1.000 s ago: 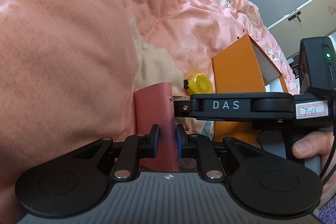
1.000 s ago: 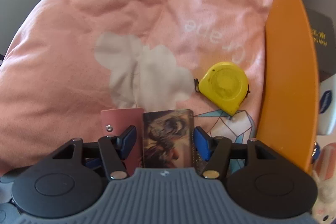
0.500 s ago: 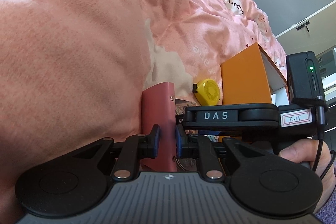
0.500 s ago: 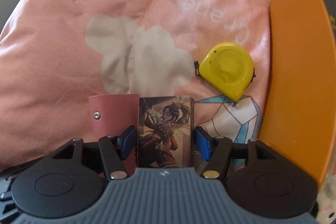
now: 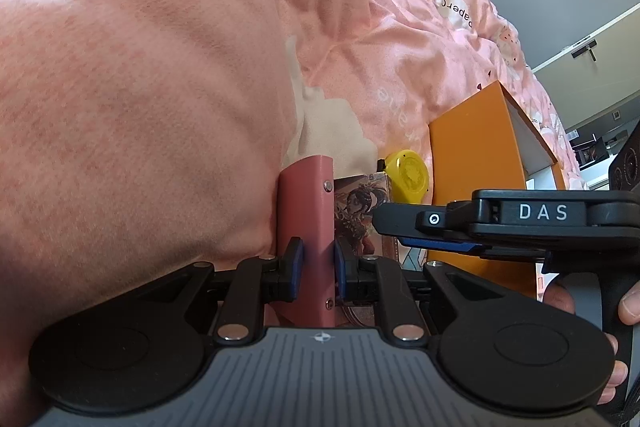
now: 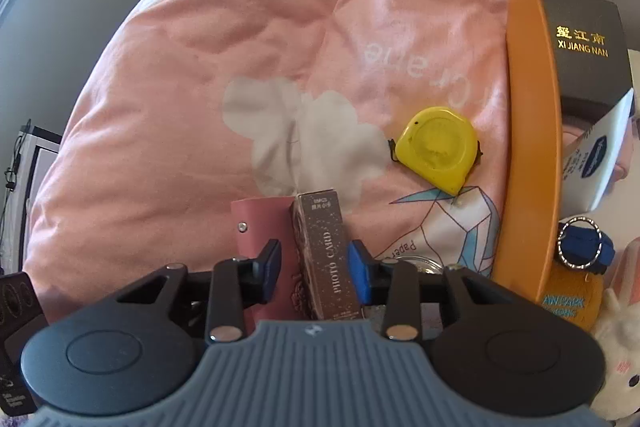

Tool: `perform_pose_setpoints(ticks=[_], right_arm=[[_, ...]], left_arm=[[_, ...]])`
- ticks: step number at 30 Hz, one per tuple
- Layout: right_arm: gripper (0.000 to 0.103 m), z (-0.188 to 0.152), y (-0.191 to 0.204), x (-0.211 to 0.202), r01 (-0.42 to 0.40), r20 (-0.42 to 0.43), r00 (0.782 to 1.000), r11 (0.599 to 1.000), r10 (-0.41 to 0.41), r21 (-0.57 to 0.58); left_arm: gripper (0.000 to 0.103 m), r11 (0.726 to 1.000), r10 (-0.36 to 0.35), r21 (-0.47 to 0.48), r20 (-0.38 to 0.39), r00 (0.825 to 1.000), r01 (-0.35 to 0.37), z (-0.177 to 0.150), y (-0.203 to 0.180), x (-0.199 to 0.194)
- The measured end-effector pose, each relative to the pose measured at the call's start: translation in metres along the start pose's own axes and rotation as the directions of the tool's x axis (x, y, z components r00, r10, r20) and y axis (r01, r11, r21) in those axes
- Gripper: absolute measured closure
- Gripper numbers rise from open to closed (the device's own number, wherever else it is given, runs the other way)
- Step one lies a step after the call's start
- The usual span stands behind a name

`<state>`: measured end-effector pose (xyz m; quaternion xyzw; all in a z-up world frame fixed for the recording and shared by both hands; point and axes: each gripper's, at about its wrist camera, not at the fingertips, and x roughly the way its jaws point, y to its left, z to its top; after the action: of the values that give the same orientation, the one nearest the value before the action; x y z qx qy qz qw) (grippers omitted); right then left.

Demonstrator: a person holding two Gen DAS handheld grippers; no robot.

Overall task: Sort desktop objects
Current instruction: 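Lift the card box upright with the right gripper beside the held pink wallet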

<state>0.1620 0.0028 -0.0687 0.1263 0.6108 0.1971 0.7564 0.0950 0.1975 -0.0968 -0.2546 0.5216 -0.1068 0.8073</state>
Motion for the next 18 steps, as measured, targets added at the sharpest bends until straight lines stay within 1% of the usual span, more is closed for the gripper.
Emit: perform_pose_setpoints(ticks=[3, 4, 6, 11, 13, 16, 18], right_arm=[[0.063, -0.003, 0.007, -0.001, -0.015, 0.006, 1.0, 1.0, 0.015, -0.003], [0.064, 0.0, 0.004, -0.002, -0.023, 0.007, 1.0, 1.0, 0.023, -0.001], [0.067, -0.001, 0.0, -0.006, -0.033, 0.013, 0.999, 0.999, 0.033, -0.002], [0.068, -0.012, 0.01, -0.008, -0.002, 0.031, 0.999, 0.999, 0.004, -0.054], [0.068, -0.013, 0.005, -0.013, -0.017, 0.03, 0.999, 0.999, 0.019, -0.045], [0.069, -0.015, 0.02, -0.005, -0.053, 0.016, 0.998, 0.998, 0.053, -0.04], [0.068, -0.011, 0.022, -0.003, -0.027, 0.027, 0.999, 0.997, 0.029, -0.071]], left_arm=[[0.085, 1.0, 0.011, -0.005, 0.002, 1.0, -0.011, 0.0, 0.0, 0.0], [0.085, 1.0, 0.012, -0.006, 0.002, 1.0, -0.012, -0.001, 0.001, -0.001], [0.085, 1.0, 0.012, -0.005, 0.002, 1.0, -0.012, -0.001, 0.001, -0.001], [0.085, 1.0, 0.024, -0.005, 0.002, 1.0, -0.024, -0.001, 0.0, -0.001], [0.085, 1.0, 0.027, -0.003, 0.003, 1.0, -0.027, -0.001, 0.0, -0.001], [0.084, 0.999, 0.035, -0.003, 0.0, 0.999, -0.035, -0.001, -0.002, 0.0], [0.084, 0.999, 0.041, -0.002, 0.001, 0.999, -0.041, -0.001, -0.002, 0.001]])
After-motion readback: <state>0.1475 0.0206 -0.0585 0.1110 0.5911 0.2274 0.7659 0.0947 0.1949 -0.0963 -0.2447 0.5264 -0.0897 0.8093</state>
